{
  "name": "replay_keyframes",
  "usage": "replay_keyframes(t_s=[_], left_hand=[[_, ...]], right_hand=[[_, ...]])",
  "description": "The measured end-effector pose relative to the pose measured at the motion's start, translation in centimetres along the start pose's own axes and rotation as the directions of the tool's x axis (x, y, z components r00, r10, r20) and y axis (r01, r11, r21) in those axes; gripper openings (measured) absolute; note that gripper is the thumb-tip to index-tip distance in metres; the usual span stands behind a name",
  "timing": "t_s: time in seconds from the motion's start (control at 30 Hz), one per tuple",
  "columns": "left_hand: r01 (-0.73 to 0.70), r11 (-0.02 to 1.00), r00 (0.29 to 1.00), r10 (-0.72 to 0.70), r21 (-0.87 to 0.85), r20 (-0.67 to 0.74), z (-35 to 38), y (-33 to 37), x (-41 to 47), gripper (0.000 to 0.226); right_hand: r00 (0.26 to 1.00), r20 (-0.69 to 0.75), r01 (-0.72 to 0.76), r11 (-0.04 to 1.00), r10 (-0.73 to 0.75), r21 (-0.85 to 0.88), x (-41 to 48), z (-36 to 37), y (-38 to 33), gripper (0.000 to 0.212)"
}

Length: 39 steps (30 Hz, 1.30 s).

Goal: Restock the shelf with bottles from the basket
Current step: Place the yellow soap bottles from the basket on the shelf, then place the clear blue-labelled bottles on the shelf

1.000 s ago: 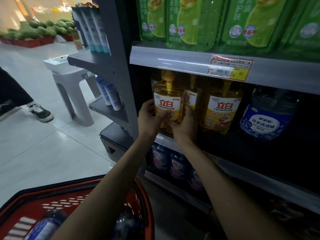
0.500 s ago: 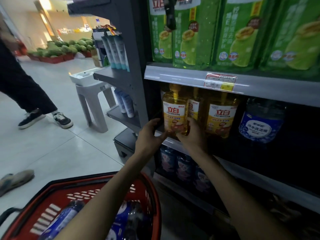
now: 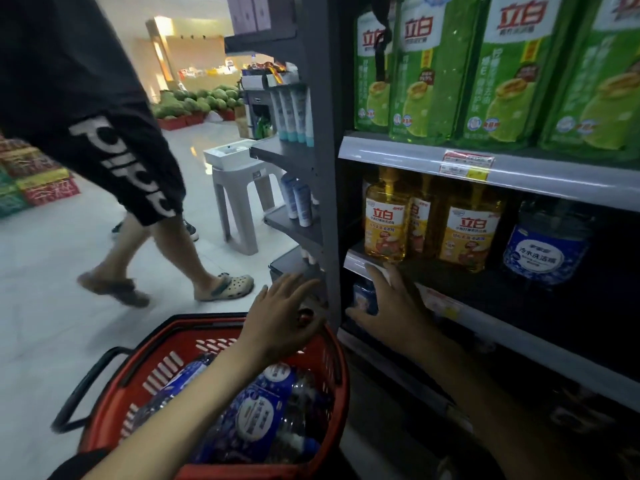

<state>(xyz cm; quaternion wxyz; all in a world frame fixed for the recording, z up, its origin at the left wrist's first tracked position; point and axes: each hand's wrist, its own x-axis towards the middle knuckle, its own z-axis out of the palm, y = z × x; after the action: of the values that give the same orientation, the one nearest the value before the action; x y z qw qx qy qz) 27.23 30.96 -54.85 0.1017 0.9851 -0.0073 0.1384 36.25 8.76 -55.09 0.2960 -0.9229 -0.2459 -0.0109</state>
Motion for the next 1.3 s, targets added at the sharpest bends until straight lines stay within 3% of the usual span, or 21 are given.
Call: replay_keyframes(t_s=[0.23, 0.47, 0.6, 0.7, 0.83, 1.0, 1.3], left_hand=[[0.117, 0.986, 0.988, -0.128, 0.12, 0.082, 1.0, -5.5, -7.3, 0.08], [0.283, 0.923, 0.943, -0.318, 0.262, 0.101, 2.9, -13.5, -14.0, 0.083], [0.507, 0.804, 0.839, -0.543, 0.309, 0.036, 3.8, -17.4, -17.9, 0.085], [0.636, 0.707, 0.731, -0.68, 0.309, 0.052, 5.0, -18.6, -20.3, 0.082], [0.75, 0.602, 0.617, -0.786, 0.275, 0.036, 6.8, -19.2, -21.9, 0.078], [0.753, 0.617, 0.638, -0.77, 0.228, -0.023, 7.1, -19.6, -21.7, 0.078], [0.704, 0.695, 0.707, -0.706, 0.146, -0.045, 7.1, -18.7, -20.2, 0.067]], right_hand=[[0.972, 0.225, 0.106, 0.975, -0.06, -0.194, -2.0, 4.7, -3.5, 0.098], [0.852, 0.515, 0.302, 0.896, -0.1, -0.326, -4.2, 10.6, -3.5, 0.091], [0.8, 0.588, 0.405, 0.831, -0.121, -0.381, -4.3, 14.6, -1.8, 0.11], [0.785, 0.603, 0.437, 0.818, -0.143, -0.375, -3.6, 15.6, 0.1, 0.074], [0.739, 0.591, 0.6, 0.715, -0.324, -0.358, -2.8, 16.3, 3.1, 0.067], [0.731, 0.581, 0.647, 0.634, -0.359, -0.422, -3.0, 15.8, 3.5, 0.047], [0.762, 0.584, 0.595, 0.661, -0.282, -0.457, -5.4, 14.4, 4.1, 0.067]])
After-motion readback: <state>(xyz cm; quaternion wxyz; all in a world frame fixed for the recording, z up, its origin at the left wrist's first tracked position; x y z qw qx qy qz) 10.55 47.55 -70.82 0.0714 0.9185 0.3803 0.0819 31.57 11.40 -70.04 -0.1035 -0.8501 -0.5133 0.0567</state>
